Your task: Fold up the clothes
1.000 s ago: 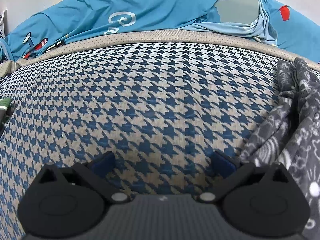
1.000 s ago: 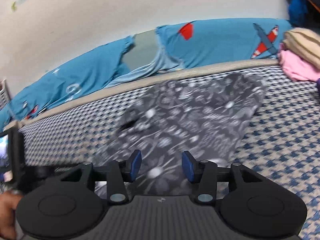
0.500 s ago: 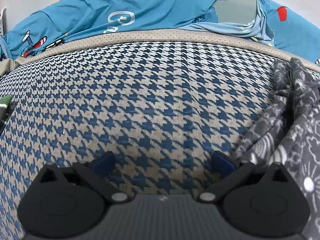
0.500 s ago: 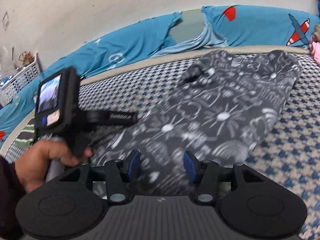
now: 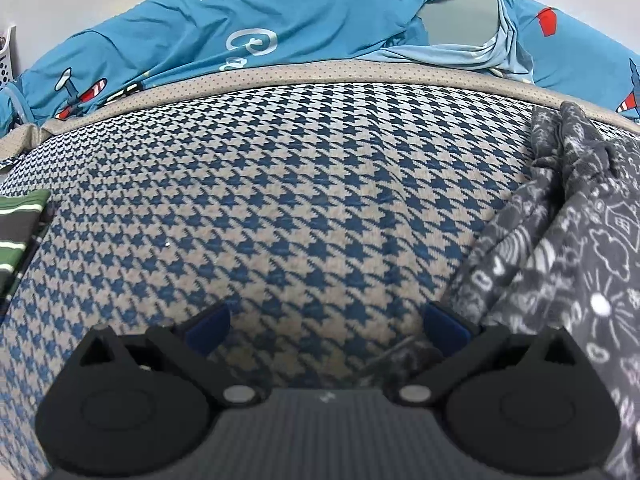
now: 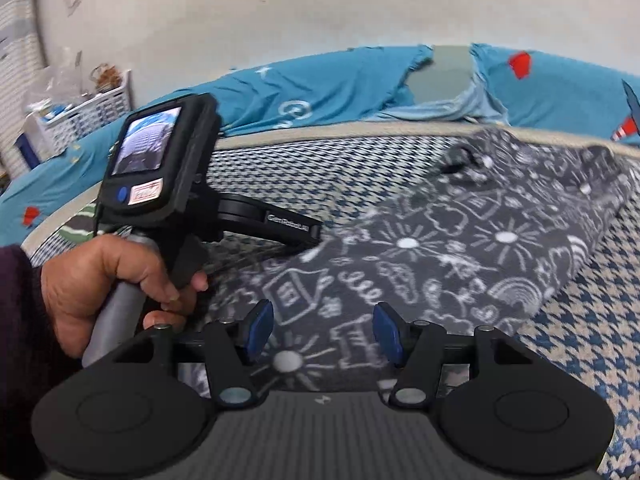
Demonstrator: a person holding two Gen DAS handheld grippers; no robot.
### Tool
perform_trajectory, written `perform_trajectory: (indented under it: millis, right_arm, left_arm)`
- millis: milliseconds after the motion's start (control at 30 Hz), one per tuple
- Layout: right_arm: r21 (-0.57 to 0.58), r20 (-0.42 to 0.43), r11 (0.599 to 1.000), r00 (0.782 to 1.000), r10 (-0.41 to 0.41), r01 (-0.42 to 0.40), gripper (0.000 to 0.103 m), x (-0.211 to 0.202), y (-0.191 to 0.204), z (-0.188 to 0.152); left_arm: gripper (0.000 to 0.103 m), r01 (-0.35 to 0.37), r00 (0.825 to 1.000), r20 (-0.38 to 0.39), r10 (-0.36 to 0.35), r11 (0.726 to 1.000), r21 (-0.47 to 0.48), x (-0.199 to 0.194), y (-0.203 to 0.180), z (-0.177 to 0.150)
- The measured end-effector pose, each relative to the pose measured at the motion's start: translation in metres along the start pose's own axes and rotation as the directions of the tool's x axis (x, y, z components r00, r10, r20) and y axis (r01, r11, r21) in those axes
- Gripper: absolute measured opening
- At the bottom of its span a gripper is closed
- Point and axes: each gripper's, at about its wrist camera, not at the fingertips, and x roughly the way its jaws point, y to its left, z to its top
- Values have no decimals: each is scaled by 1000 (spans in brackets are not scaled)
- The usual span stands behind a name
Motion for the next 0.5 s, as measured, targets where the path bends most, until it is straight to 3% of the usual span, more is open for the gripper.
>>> perform_trajectory:
  millis: [300, 500]
  right_arm:
    - [-134, 5, 990, 999, 51, -50, 55, -5, 29, -13]
    - [-265, 19, 962, 997, 74, -66, 56, -6, 52, -22]
  left_arm:
    - [103, 27, 1000, -7, -28, 999, -33, -23, 29, -10]
    - [103, 23, 1000, -9, -24, 997, -68, -31, 50, -16]
